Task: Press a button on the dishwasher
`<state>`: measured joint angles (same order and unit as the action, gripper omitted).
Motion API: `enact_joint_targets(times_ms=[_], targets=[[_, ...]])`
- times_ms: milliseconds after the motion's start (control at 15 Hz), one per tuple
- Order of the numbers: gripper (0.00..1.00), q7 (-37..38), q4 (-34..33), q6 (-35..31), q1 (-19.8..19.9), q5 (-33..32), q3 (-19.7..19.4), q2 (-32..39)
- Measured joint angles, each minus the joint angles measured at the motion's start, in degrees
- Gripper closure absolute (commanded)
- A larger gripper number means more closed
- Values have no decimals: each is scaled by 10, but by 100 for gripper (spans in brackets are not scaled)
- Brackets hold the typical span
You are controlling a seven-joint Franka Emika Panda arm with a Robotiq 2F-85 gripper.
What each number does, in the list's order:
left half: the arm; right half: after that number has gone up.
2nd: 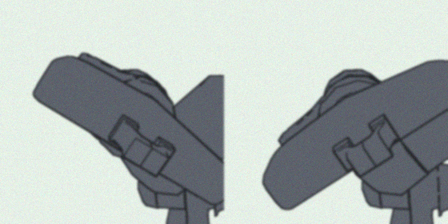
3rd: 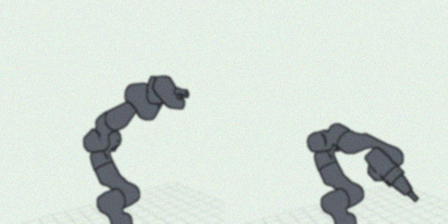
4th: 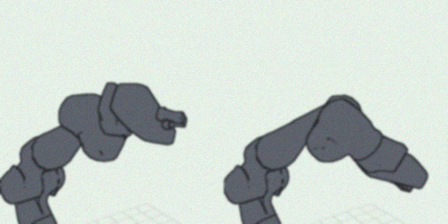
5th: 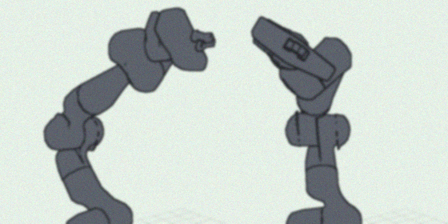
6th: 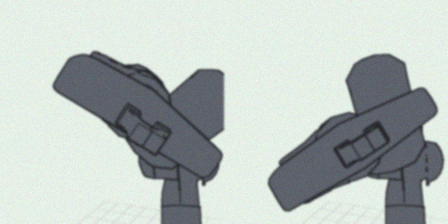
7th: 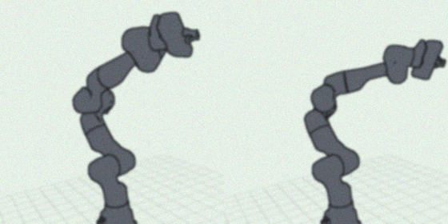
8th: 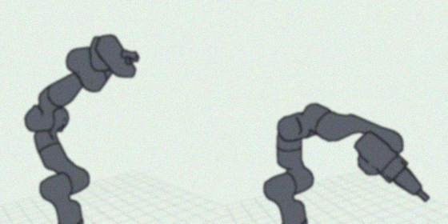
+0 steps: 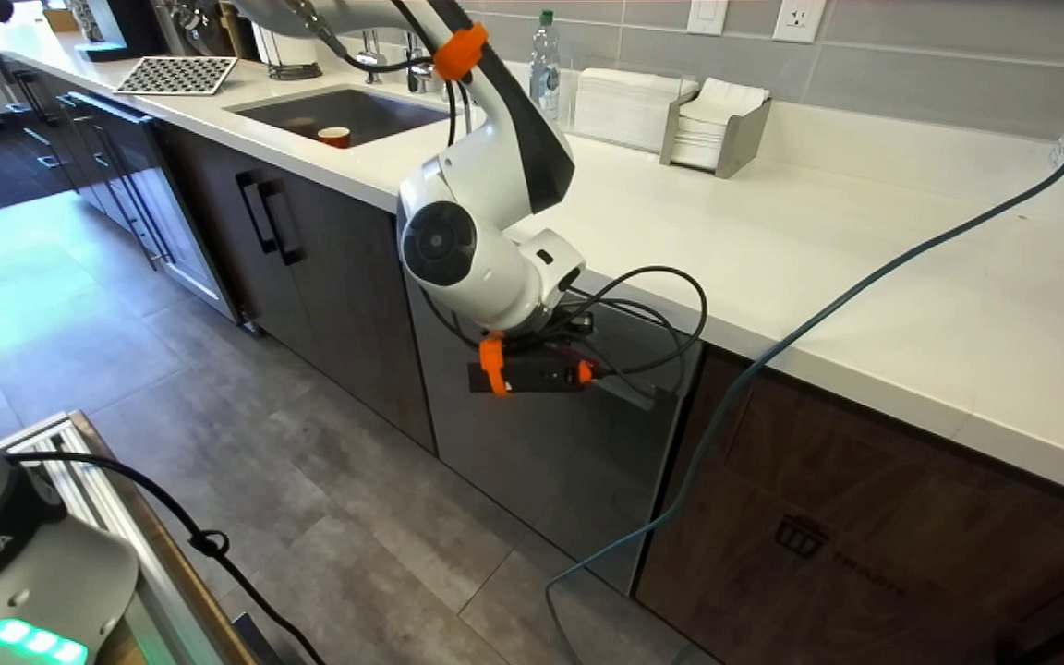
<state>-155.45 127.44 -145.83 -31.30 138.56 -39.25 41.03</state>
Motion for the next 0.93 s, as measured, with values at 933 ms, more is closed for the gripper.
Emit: enact_joint_targets(times_ms=[933], targets=[[100,0,7,1,-92,-2,-74,37]])
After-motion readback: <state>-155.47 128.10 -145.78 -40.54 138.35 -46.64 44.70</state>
